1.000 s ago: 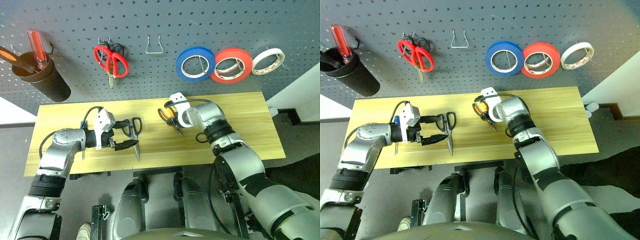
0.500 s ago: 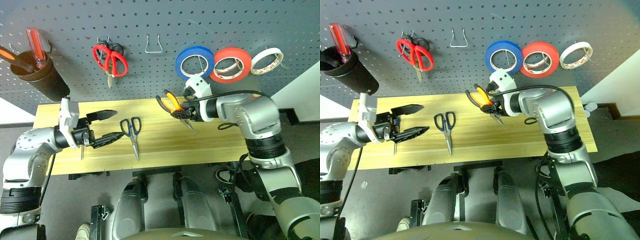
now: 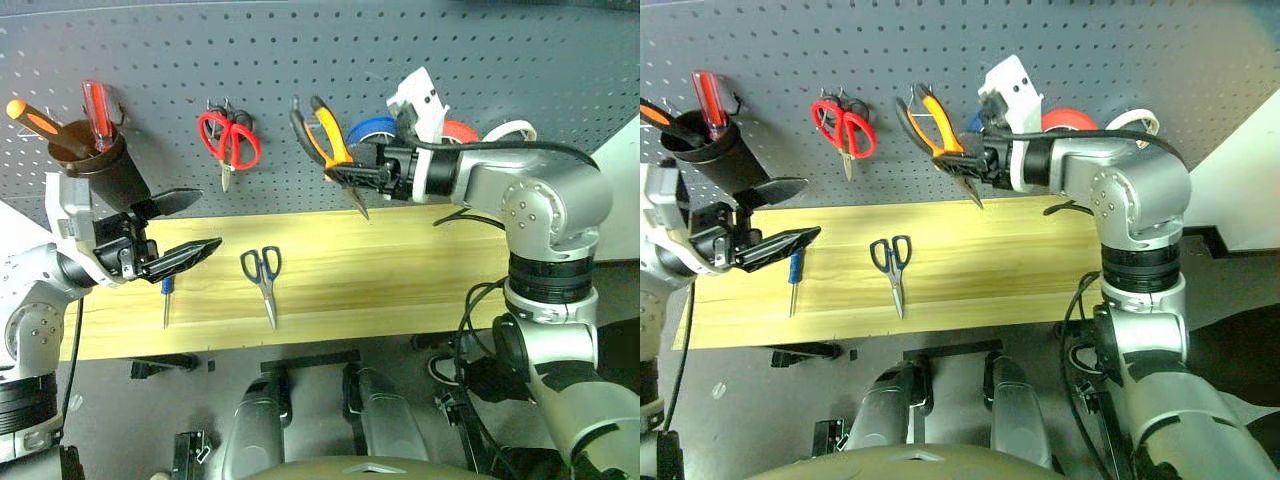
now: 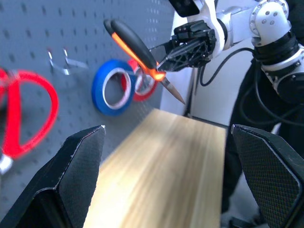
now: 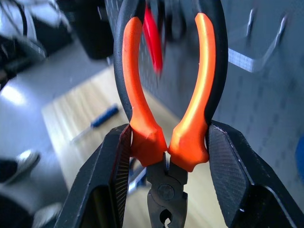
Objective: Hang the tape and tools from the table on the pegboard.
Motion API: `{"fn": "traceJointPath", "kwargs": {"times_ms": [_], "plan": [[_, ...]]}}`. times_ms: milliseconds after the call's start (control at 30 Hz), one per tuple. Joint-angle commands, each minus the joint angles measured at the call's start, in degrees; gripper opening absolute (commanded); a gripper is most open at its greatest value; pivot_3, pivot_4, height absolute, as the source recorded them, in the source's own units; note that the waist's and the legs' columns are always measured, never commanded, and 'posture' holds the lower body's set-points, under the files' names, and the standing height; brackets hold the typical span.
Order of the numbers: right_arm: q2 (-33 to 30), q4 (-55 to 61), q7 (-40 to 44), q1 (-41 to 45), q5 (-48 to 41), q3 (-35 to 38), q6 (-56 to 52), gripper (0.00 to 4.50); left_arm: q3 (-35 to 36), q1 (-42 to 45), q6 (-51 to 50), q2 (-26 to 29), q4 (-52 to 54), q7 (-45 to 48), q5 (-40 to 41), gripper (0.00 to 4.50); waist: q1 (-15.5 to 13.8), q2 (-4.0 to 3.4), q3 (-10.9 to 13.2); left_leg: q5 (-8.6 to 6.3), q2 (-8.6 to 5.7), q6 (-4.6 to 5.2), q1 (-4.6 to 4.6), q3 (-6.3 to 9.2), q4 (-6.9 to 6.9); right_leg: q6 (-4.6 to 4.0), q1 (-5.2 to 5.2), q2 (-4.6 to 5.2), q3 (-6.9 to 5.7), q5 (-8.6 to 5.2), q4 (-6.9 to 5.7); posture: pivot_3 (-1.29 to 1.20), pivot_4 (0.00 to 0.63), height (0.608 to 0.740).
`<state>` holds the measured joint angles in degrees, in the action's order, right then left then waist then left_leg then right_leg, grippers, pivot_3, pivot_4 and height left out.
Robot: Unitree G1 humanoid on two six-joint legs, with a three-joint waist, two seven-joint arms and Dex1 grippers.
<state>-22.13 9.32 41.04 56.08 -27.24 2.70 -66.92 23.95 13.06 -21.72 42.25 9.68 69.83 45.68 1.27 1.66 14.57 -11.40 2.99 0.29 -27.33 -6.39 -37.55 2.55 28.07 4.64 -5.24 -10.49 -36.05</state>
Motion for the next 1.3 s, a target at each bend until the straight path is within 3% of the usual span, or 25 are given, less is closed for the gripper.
{"fn": "traceJointPath", "kwargs": {"times_ms": [33,200,367,567,933,1300], "plan": [[2.26,-0.83,-3.44,3.63,-0.64,3.17,5.37,2.02,3.11,1.21,2.43,0.68,0.68,-0.78,0.92,4.50,-0.02,-0.01,-0.62,0.07,0.01,0.02,0.01,0.00,0.00,-0.04,-0.01,-0.01,-0.01,0.05,-0.01,-0.01,0.078,0.731],[6.40,-4.92,-8.11,6.45,0.33,2.72,11.18,2.02,3.67,4.43,6.90,-0.43,-2.19,-2.90,-0.83,4.50,-0.03,-0.02,-2.26,0.42,0.05,0.06,0.06,0.03,0.00,-0.15,-0.13,-0.03,-0.08,0.43,0.06,-0.01,0.065,0.731],[12.38,-14.27,-15.21,11.11,3.22,2.52,18.10,2.02,2.27,5.24,10.52,-1.09,-5.31,-3.74,-3.33,4.50,0.15,-0.20,-3.52,0.44,0.43,-0.04,0.51,-0.06,0.27,-0.43,-0.82,-0.32,-0.17,0.88,0.91,-0.01,0.057,0.731],[16.65,-27.98,-20.67,15.63,8.08,1.57,28.68,2.02,0.34,4.31,13.23,-2.61,-6.63,-4.43,-6.05,4.50,-0.08,-0.09,-4.19,0.50,0.59,-0.09,0.57,-0.17,0.36,-0.41,-0.83,-0.49,-0.19,0.88,0.92,0.00,0.061,0.731],[19.44,-41.71,-25.63,18.73,13.87,0.76,41.52,2.02,-0.15,3.03,13.76,-2.79,-6.17,-5.36,-6.81,4.50,-0.18,-0.09,-4.22,0.60,0.66,-0.04,0.61,-0.17,0.35,-0.42,-0.83,-0.55,-0.16,0.88,0.85,0.02,0.075,0.731],[19.55,-44.38,-26.46,15.65,17.85,-1.83,40.66,2.02,-0.80,1.85,14.45,-2.68,-6.13,-5.15,-8.47,4.50,-0.21,-0.12,-4.34,0.61,0.69,-0.05,0.79,-0.17,0.35,-0.43,-0.97,-0.56,-0.14,0.88,0.80,0.03,0.083,0.731]]}}
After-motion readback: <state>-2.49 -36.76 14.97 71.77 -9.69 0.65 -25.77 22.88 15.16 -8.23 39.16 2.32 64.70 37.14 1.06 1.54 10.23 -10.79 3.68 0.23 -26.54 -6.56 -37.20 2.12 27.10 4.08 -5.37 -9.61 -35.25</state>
